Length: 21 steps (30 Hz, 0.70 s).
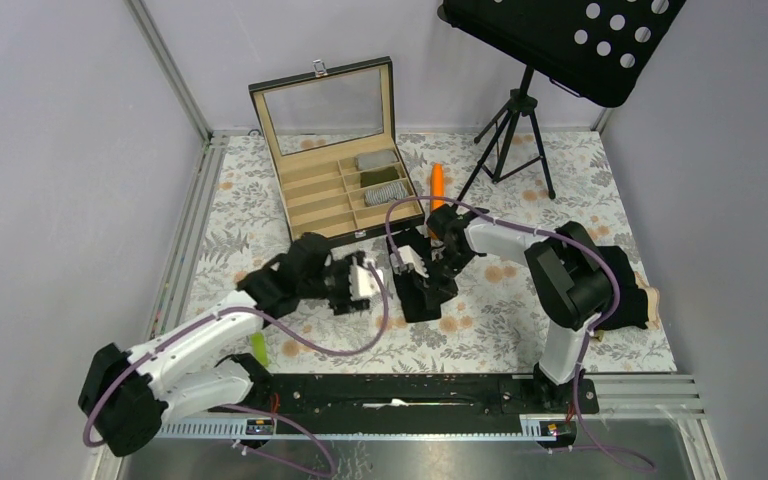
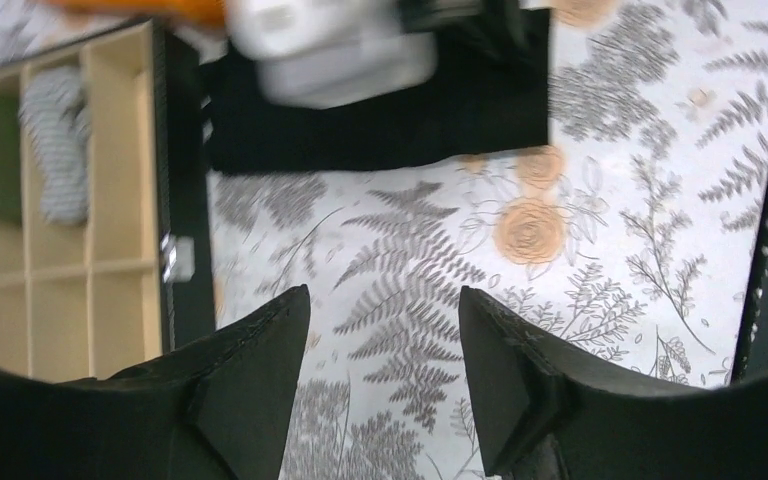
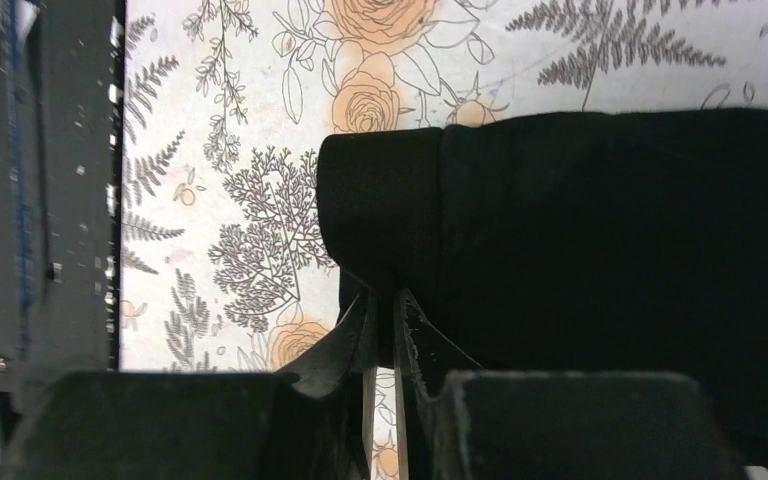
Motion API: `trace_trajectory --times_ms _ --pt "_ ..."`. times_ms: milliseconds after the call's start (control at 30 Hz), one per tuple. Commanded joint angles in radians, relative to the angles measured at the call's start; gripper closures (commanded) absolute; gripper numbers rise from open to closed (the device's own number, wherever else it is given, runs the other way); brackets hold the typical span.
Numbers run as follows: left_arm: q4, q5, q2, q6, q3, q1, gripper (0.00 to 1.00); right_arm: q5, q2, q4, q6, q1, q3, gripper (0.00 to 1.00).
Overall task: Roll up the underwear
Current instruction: Roll the underwear to the center of the board.
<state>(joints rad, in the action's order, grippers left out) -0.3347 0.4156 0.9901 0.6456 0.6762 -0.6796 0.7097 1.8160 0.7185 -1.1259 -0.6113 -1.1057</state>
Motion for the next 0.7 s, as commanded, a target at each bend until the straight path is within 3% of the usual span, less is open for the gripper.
trace_trajectory --times_ms 0,300,533,667 --pt "0.156 0.095 0.094 0.219 -0.059 -0.120 0.38 0.081 0.049 0.138 0.094 0.038 -0.045 0.91" --pt "0.561 0.130 0.392 0.137 -0.087 -0.264 0.39 0.021 0.031 0.020 0.159 0.043 0.050 0.85" --pt "0.685 0.052 0.522 0.147 -0.084 -0.331 0.42 -0.006 -0.021 -0.093 0.224 0.042 0.151 0.58" --pt "0.657 0.059 0.565 0.193 -0.057 -0.334 0.46 -0.007 -0.018 -0.103 0.239 0.042 0.160 0.50"
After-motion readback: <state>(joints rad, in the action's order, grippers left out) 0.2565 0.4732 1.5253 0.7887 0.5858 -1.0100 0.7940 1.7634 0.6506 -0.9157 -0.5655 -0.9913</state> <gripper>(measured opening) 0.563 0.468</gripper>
